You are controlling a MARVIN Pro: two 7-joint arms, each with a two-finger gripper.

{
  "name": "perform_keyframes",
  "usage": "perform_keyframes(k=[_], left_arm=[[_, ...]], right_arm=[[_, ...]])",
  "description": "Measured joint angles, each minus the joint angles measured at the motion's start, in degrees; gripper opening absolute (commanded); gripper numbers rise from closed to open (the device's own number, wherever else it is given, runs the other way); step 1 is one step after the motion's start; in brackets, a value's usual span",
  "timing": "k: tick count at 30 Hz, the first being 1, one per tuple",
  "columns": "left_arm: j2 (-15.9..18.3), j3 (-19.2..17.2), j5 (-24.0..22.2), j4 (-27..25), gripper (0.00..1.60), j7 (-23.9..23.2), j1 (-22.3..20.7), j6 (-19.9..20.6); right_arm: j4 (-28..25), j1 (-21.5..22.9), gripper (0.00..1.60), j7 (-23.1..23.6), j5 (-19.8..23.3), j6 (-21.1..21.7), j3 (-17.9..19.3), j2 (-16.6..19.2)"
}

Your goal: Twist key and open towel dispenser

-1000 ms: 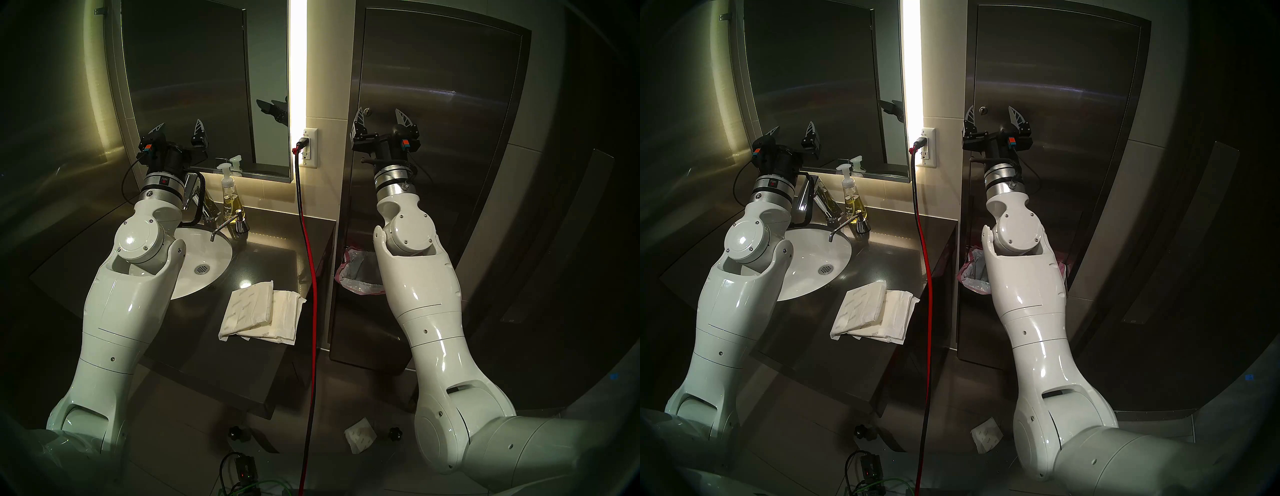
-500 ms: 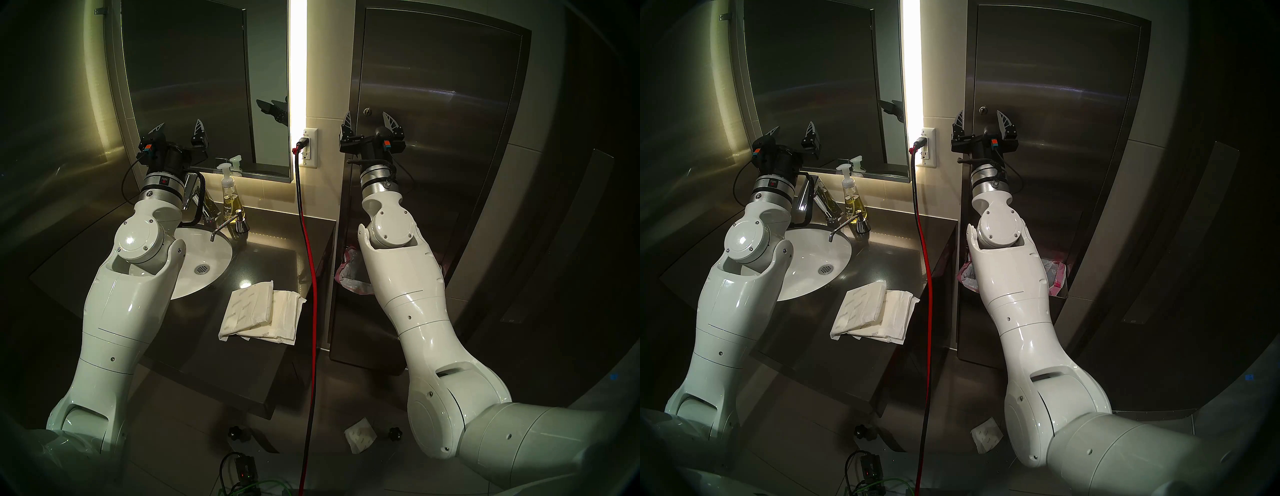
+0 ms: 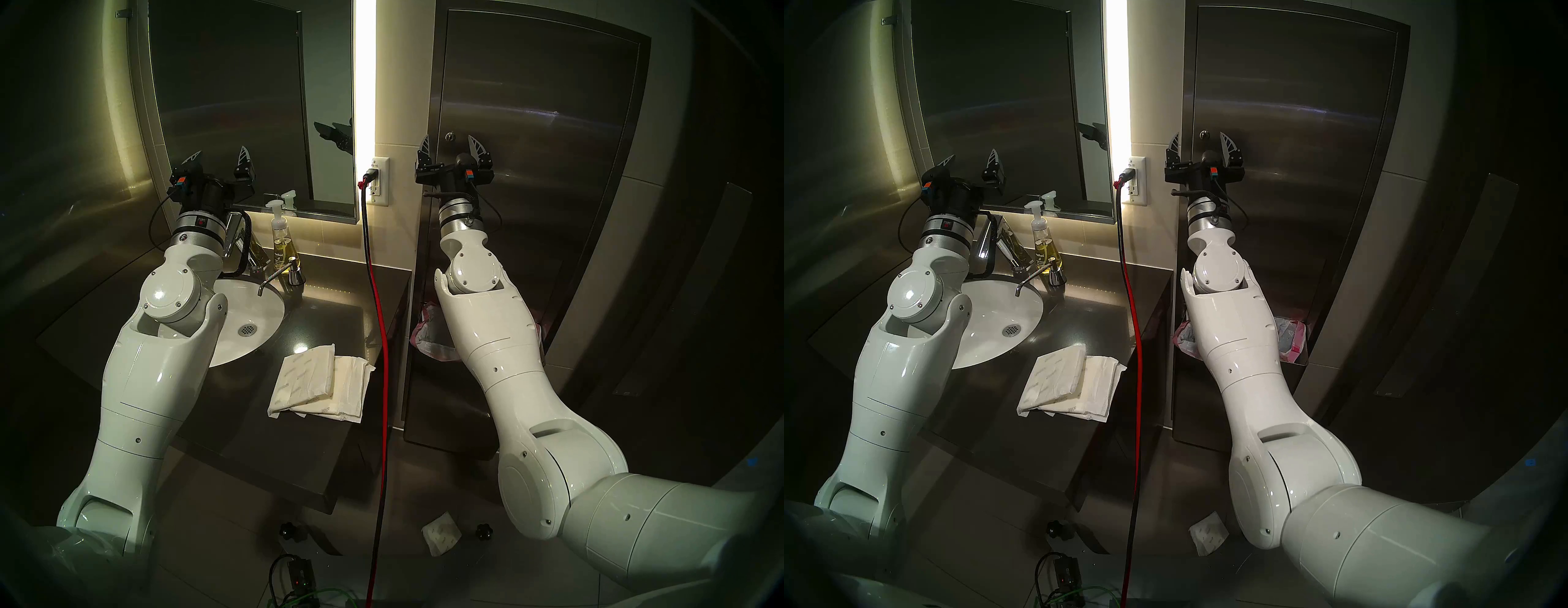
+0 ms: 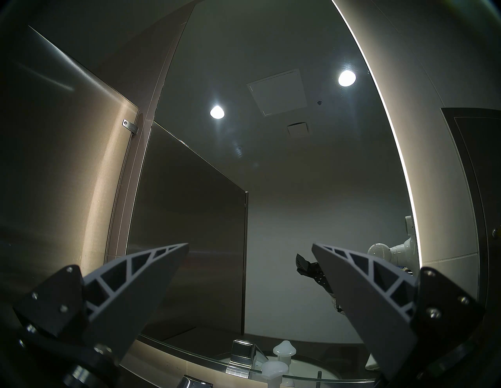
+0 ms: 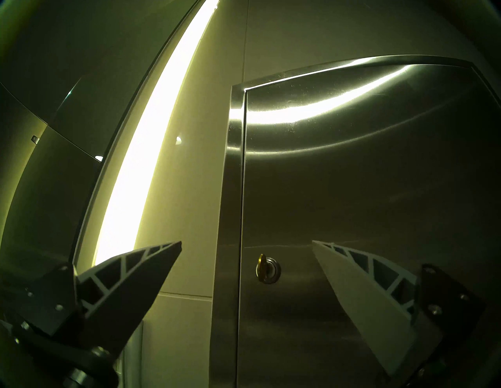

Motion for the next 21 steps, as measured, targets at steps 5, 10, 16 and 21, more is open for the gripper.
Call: perform_keyframes(k=[5,10,16,21], left_arm=[[0.0,0.0,0.0,0.0,1.60,0.0,0.0,0.0],[0.0,0.0,0.0,0.0,1.60,0.0,0.0,0.0],[0.0,0.0,0.0,0.0,1.60,0.0,0.0,0.0],[0.0,0.0,0.0,0.0,1.60,0.0,0.0,0.0]], right_arm=[[2.8,1.5,1.60,-0.5,-0.5,-1.5,0.2,0.0],[5.2,3.1,1.36,-0.6,-1.0,-3.3,-0.1,0.0],[7.4,4.4,0.79,-0.8,-1.4,-4.9,-0.6,-0.1],[8.8,5.2,0.81,-1.1,-1.4,-6.2,-0.9,-0.2]])
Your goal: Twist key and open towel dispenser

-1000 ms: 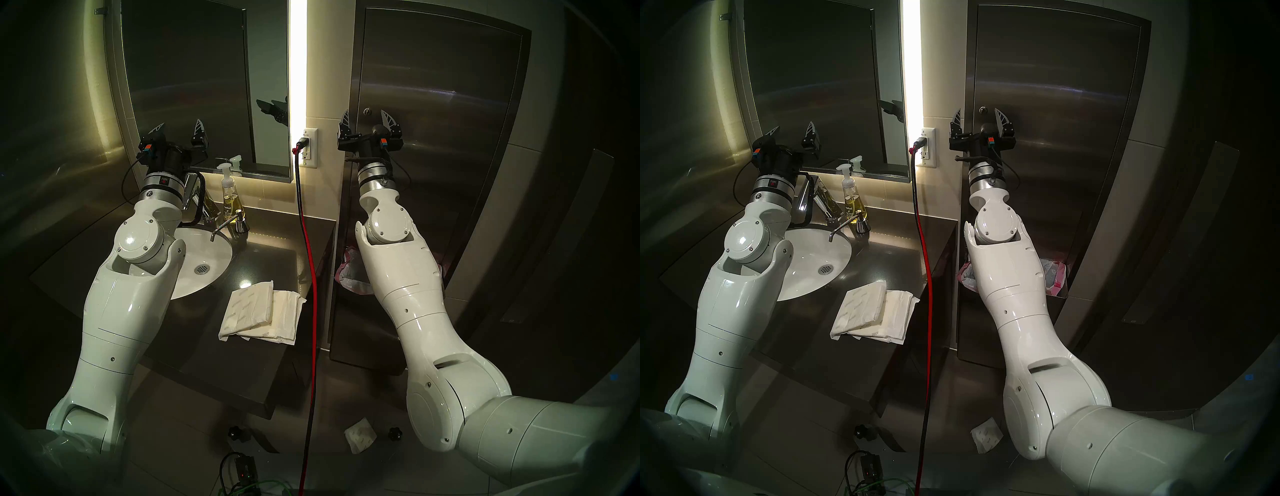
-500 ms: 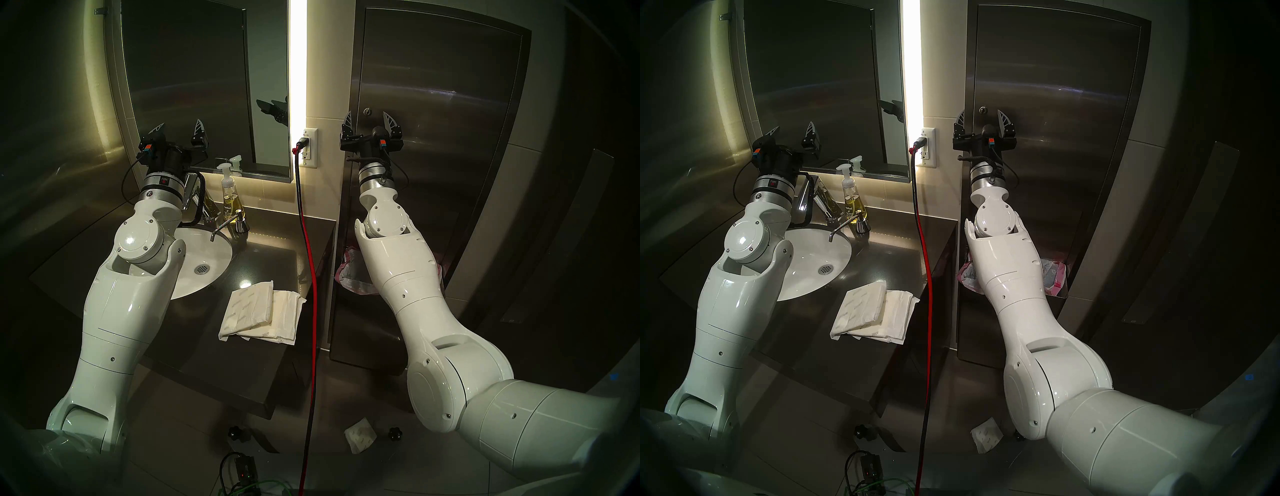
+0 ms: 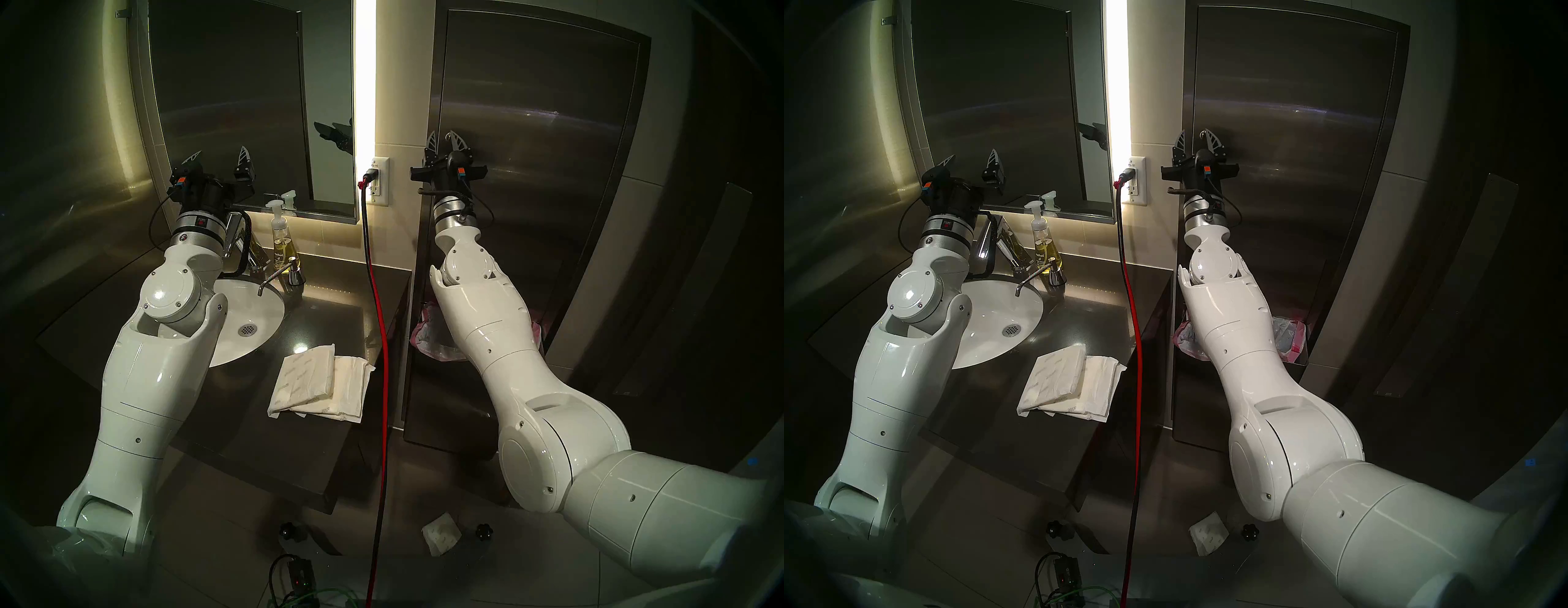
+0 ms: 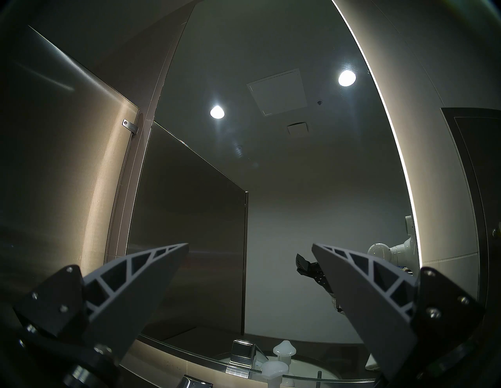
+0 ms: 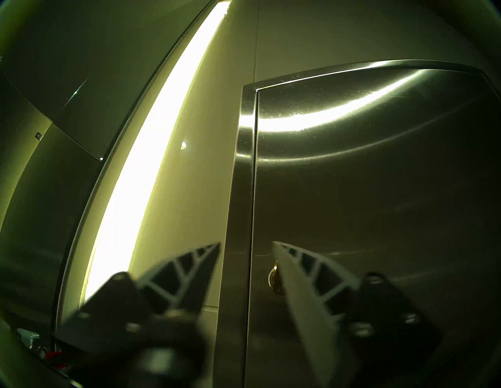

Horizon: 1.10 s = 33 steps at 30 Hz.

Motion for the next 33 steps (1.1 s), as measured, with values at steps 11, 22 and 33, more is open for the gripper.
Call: perform_keyframes(k=[11,22,33], left_arm=[[0.0,0.0,0.0,0.0,1.60,0.0,0.0,0.0],[0.0,0.0,0.0,0.0,1.60,0.0,0.0,0.0],[0.0,0.0,0.0,0.0,1.60,0.0,0.0,0.0]], right_arm=[[1.0,0.9,0.99,-0.4,0.2,-1.6,0.4,0.0],[4.0,1.6,1.60,-1.5,0.6,-1.3,1.7,-0.2],[4.2,3.1,1.22,-2.4,0.5,0.1,1.3,-1.7]])
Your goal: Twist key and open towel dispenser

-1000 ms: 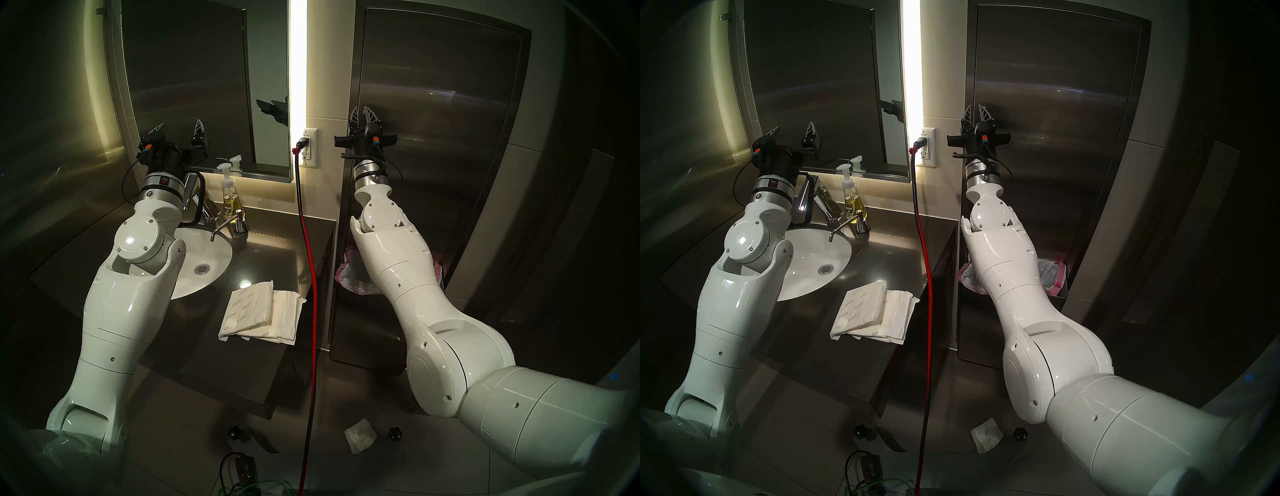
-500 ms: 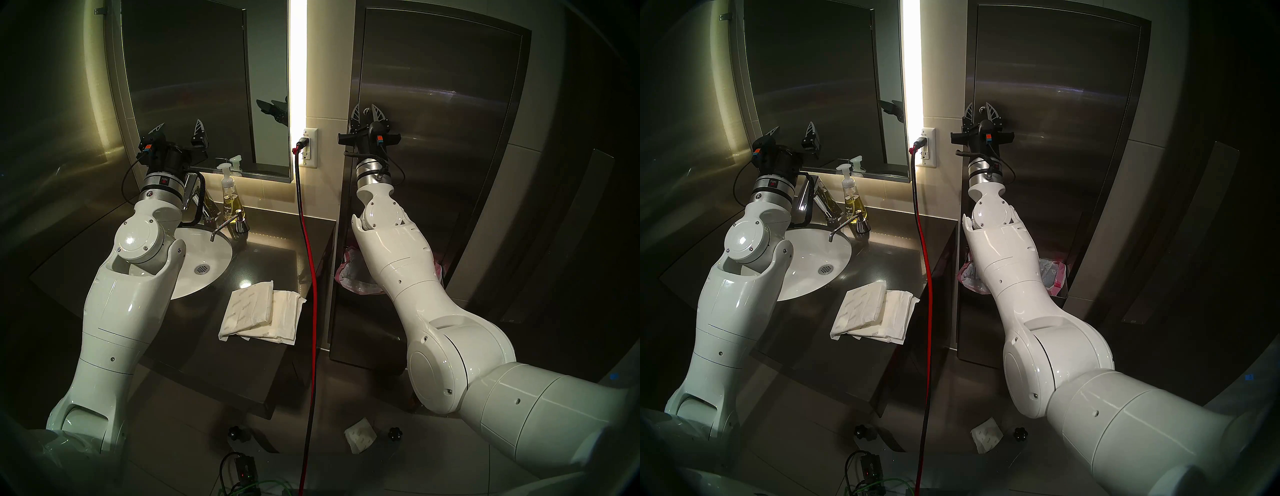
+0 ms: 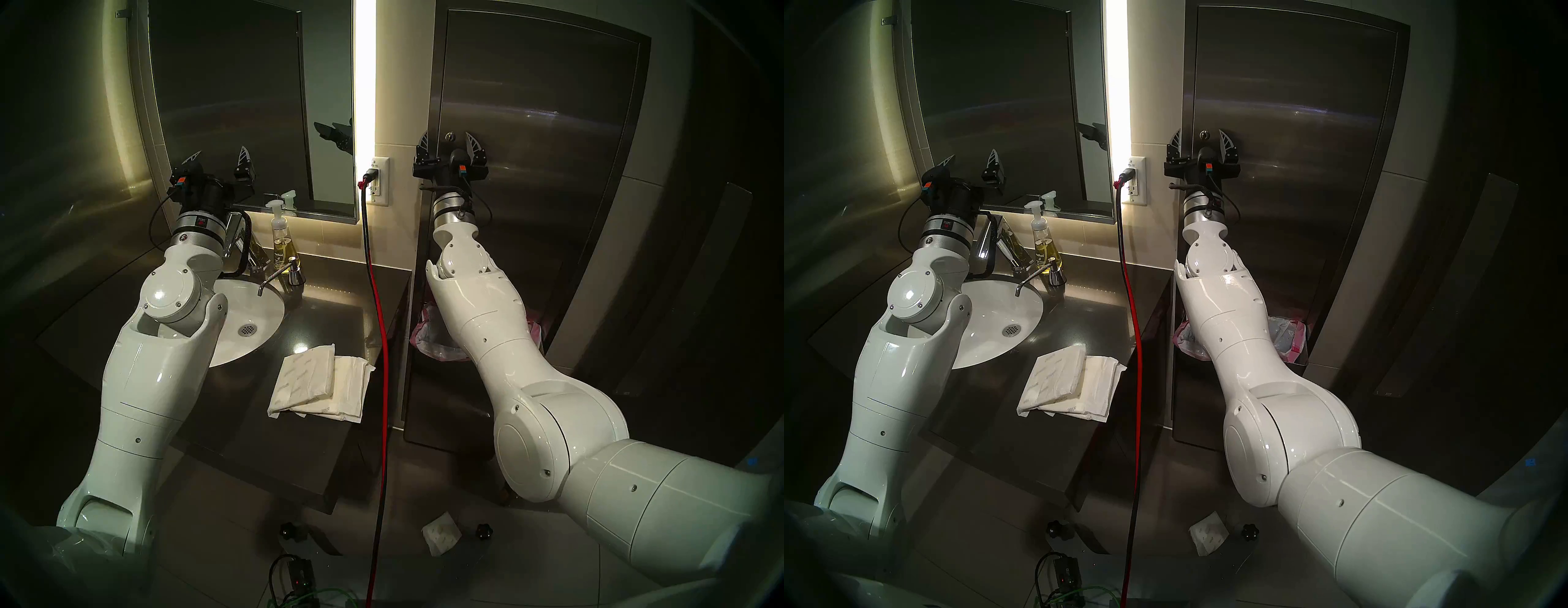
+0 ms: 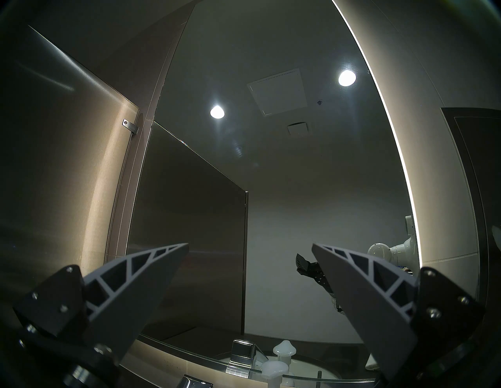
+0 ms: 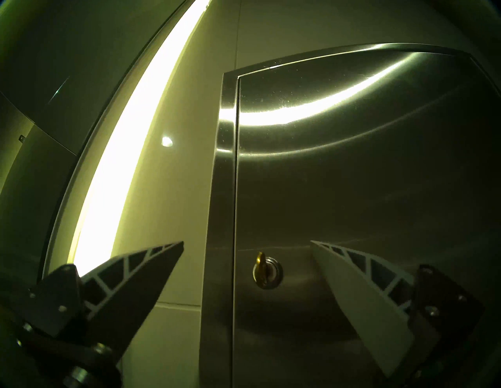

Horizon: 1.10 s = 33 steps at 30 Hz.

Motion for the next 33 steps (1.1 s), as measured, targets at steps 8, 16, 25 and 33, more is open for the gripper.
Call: perform_keyframes(k=[8,16,25,33], left_arm=[[0.0,0.0,0.0,0.0,1.60,0.0,0.0,0.0],[0.0,0.0,0.0,0.0,1.60,0.0,0.0,0.0],[0.0,0.0,0.0,0.0,1.60,0.0,0.0,0.0],[0.0,0.0,0.0,0.0,1.60,0.0,0.0,0.0]], right_arm=[[0.2,0.7,0.81,-0.2,-0.1,0.0,-0.6,-0.6],[0.0,0.3,1.04,-0.1,0.0,-0.2,-0.8,-0.5],[0.5,-0.2,1.13,0.2,0.3,-0.5,-0.4,0.3],[3.1,0.0,0.76,0.3,0.8,-1.3,0.3,0.5]])
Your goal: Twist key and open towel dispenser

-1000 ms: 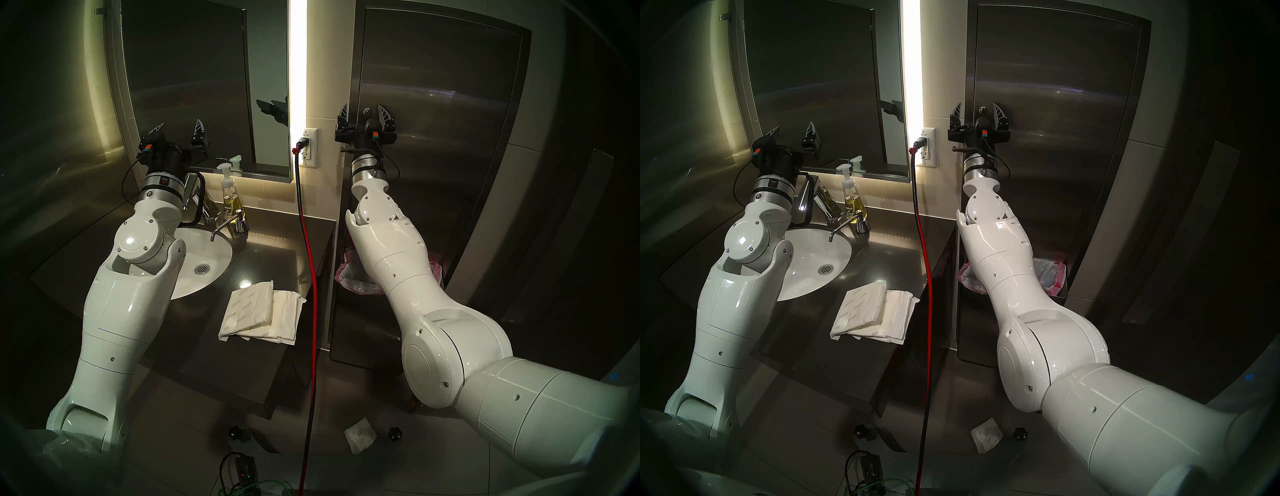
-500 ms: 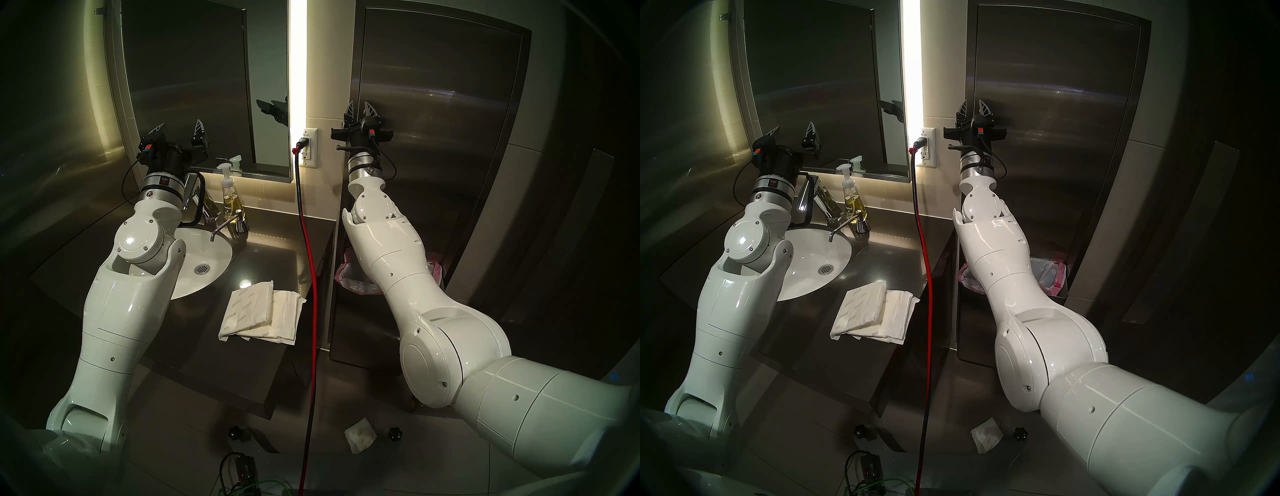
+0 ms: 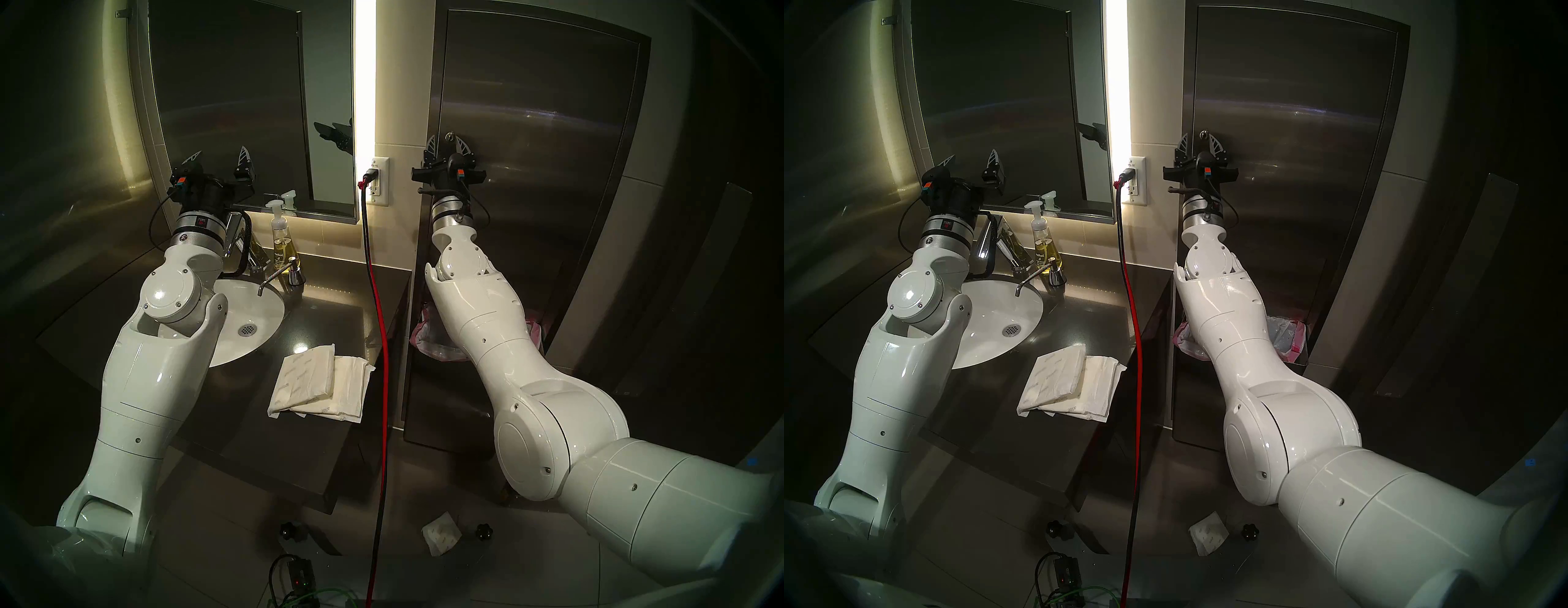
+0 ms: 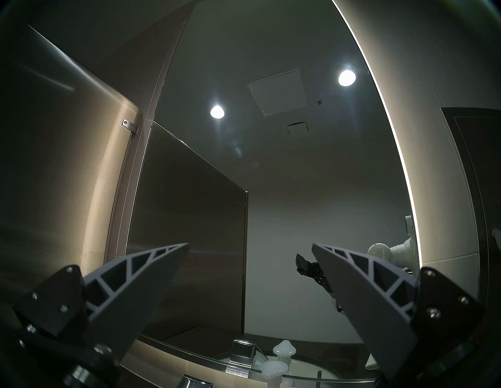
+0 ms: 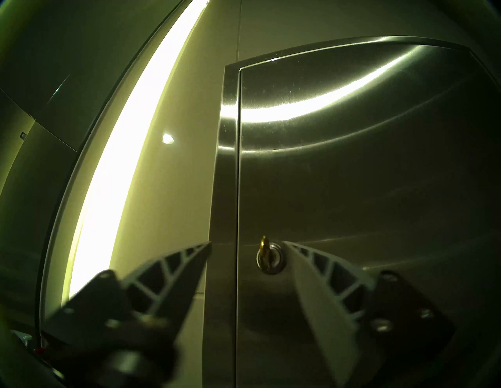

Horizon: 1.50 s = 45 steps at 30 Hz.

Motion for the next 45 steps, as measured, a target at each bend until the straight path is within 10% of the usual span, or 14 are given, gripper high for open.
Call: perform_keyframes(k=[7,8,26,31,33,35,36,41,45], left_arm=[[0.0,0.0,0.0,0.0,1.60,0.0,0.0,0.0],[0.0,0.0,0.0,0.0,1.60,0.0,0.0,0.0],[0.0,0.0,0.0,0.0,1.60,0.0,0.0,0.0],[0.0,0.0,0.0,0.0,1.60,0.0,0.0,0.0],[0.0,0.0,0.0,0.0,1.60,0.0,0.0,0.0],[0.0,0.0,0.0,0.0,1.60,0.0,0.0,0.0],[0.0,0.0,0.0,0.0,1.60,0.0,0.0,0.0],[0.0,0.0,0.0,0.0,1.60,0.0,0.0,0.0],[0.0,0.0,0.0,0.0,1.60,0.0,0.0,0.0]], right_arm=[[2.3,0.7,0.77,0.0,0.4,-0.9,0.5,0.0],[2.4,0.8,0.96,0.0,0.4,-1.0,0.5,0.0],[4.9,3.3,0.67,0.4,0.9,-4.0,0.7,-0.3],[4.8,3.6,0.00,0.6,1.0,-4.6,0.7,-0.4],[4.5,3.6,0.00,0.6,1.2,-4.8,0.9,-0.3],[4.2,3.5,0.21,0.8,1.3,-4.8,0.9,-0.3],[4.1,3.5,0.59,0.9,1.3,-4.8,0.9,-0.3],[2.8,3.0,1.04,1.6,1.6,-4.7,0.9,-0.3],[1.9,2.3,0.97,2.1,1.8,-4.1,0.9,-0.2]])
